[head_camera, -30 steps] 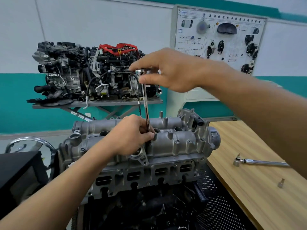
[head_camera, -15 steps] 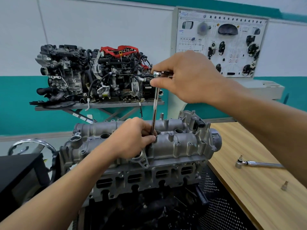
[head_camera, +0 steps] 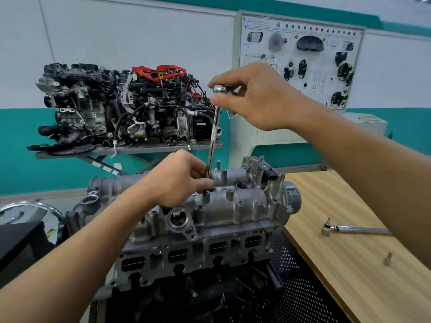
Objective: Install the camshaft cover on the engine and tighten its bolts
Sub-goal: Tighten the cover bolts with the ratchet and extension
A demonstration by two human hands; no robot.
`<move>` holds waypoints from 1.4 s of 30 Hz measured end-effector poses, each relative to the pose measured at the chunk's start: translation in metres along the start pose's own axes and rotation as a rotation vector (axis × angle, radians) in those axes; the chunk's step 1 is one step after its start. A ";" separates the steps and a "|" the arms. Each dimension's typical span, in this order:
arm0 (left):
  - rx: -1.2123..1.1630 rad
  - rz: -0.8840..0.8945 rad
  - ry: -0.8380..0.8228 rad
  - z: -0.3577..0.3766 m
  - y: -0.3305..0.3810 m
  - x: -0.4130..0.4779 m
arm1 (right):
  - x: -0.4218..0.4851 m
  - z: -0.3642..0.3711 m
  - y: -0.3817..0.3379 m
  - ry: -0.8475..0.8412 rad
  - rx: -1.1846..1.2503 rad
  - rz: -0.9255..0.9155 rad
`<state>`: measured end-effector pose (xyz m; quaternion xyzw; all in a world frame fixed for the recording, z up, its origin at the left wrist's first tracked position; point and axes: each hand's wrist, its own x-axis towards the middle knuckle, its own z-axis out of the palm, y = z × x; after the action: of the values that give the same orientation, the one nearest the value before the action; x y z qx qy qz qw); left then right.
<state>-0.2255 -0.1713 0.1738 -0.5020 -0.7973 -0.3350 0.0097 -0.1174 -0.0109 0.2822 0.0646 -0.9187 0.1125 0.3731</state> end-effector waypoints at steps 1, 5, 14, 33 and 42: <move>0.012 0.015 -0.033 0.002 0.004 0.001 | -0.004 -0.003 0.001 -0.001 -0.019 -0.004; 0.005 0.036 -0.114 0.014 0.025 0.015 | -0.016 -0.017 0.008 0.017 -0.087 0.019; 0.064 0.033 -0.162 0.038 0.037 0.042 | -0.033 -0.026 0.033 -0.009 -0.159 0.042; -0.058 0.101 -0.133 0.047 0.023 0.037 | -0.038 -0.021 0.045 -0.047 0.089 0.013; -0.095 0.081 -0.120 0.048 0.024 0.036 | -0.035 -0.016 0.048 -0.025 0.103 0.014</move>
<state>-0.2086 -0.1101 0.1619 -0.5527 -0.7588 -0.3412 -0.0482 -0.0911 0.0405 0.2617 0.0785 -0.9166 0.1615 0.3571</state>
